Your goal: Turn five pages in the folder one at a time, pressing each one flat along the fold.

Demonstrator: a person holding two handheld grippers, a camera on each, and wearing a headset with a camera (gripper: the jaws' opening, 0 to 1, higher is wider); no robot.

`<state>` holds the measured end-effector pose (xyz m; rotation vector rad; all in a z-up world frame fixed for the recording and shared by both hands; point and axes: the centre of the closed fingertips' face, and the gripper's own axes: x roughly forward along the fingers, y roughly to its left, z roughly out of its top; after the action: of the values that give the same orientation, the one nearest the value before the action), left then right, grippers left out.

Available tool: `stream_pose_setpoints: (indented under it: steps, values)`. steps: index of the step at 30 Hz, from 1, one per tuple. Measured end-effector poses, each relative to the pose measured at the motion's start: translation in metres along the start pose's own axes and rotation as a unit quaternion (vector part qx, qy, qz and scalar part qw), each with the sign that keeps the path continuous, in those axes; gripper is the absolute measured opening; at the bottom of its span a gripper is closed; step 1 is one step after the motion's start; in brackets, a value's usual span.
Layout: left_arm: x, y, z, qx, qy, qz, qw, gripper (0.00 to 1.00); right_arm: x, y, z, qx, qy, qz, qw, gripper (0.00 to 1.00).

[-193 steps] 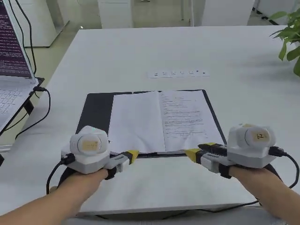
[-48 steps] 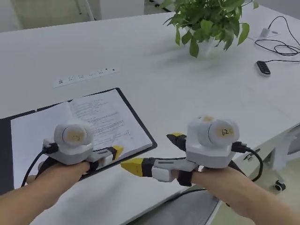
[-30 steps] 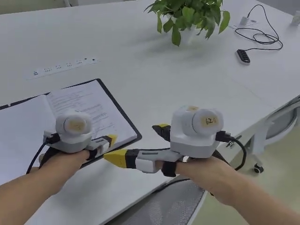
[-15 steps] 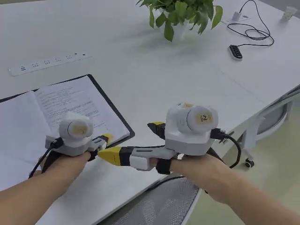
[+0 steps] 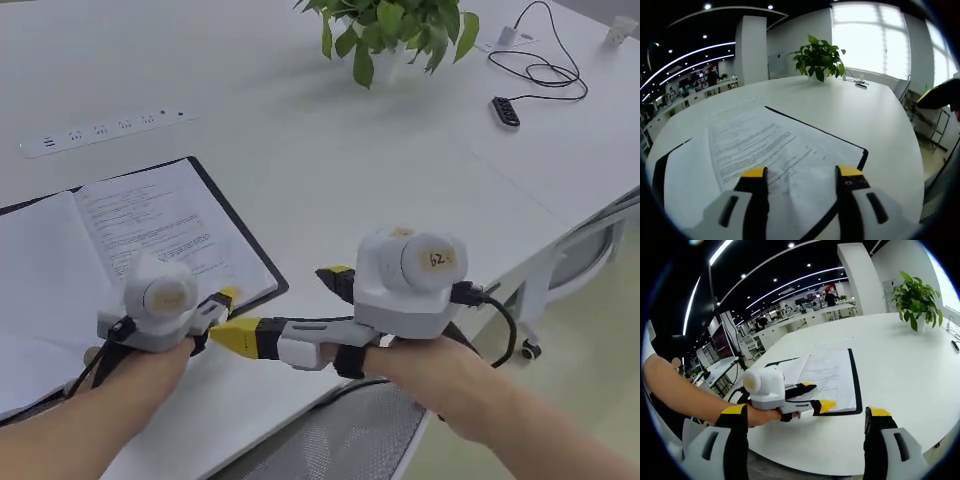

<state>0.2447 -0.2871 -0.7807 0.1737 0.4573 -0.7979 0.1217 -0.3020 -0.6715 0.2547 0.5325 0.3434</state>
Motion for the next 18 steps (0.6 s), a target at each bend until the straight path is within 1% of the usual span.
stream_pose_setpoints:
  steps: [2,9,10,12,13,16,18]
  values:
    - [-0.0009,0.0010,0.0002,-0.003,-0.002,0.002,1.0000,0.51,0.0006,-0.0006,-0.0003,0.000,0.002,0.000,1.0000,0.97]
    - [-0.0003,0.0018,-0.0014,-0.013,-0.014,0.006,0.9998,0.48,0.0024,-0.0010,-0.0012,-0.001,0.007,0.002,1.0000,0.96]
    - [-0.0004,0.0018,-0.0014,-0.013,-0.014,0.006,0.9998,0.47,0.0027,-0.0012,-0.0017,0.000,0.008,0.002,1.0000,0.96]
    - [-0.0021,0.0052,-0.0005,-0.023,-0.021,0.015,0.9994,0.42,0.0030,-0.0013,-0.0020,-0.001,0.009,0.003,1.0000,0.96]
    - [-0.0024,0.0068,-0.0007,-0.020,-0.022,0.014,0.9994,0.39,0.0033,-0.0018,-0.0028,-0.002,0.012,0.002,0.9999,0.96]
    - [-0.0024,0.0065,0.0002,-0.017,-0.023,0.015,0.9995,0.38,0.0045,-0.0020,-0.0021,-0.002,0.012,0.004,0.9999,0.96]
    - [-0.0027,0.0086,0.0004,-0.021,-0.023,0.021,0.9993,0.35,0.0066,-0.0026,-0.0018,-0.003,0.013,0.005,0.9999,0.96]
